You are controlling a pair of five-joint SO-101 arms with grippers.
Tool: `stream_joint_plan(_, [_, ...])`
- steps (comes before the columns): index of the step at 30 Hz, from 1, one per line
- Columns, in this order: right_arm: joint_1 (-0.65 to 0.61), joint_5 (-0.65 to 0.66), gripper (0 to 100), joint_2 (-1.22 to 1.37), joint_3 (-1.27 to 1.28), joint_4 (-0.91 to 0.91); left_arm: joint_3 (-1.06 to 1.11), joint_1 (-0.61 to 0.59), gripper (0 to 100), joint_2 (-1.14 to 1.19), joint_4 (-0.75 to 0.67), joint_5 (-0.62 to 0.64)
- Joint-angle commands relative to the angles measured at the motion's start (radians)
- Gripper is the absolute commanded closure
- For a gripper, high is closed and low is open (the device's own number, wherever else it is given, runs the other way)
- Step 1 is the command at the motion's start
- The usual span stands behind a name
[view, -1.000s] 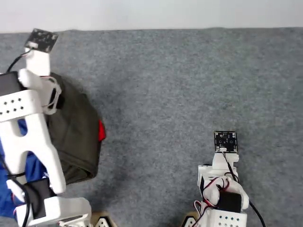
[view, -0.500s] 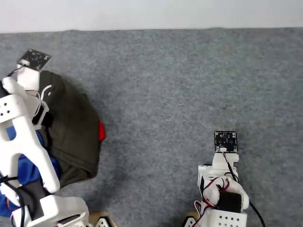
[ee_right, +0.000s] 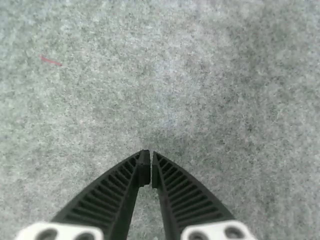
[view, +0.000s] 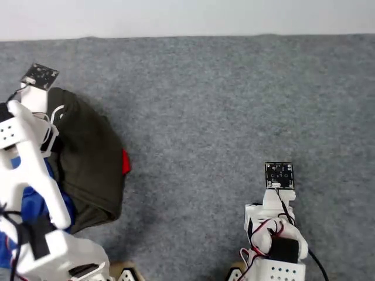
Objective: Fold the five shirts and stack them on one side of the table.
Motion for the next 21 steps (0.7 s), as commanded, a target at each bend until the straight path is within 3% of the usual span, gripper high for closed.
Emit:
stream_joint_plan(1, [-0.007,0.011,97.2,-0.007,0.015,0.002,-0.007,-0.005,81,0.055,-0.020,-0.009])
stream_joint_plan(6, [-0.007,0.011,97.2,-0.007,0.015,0.002,-0.005,-0.002,82,0.124,-0.054,-0.008])
stream_joint_plan(11, [-0.007,0.011,97.2,-0.007,0.015,0.002,-0.007,0.021,99,0.137,-0.069,-0.008])
stream_joint_plan(21, [-0.007,0.011,97.2,-0.007,0.015,0.002,-0.007,0.201,100,-0.115,0.015,0.037])
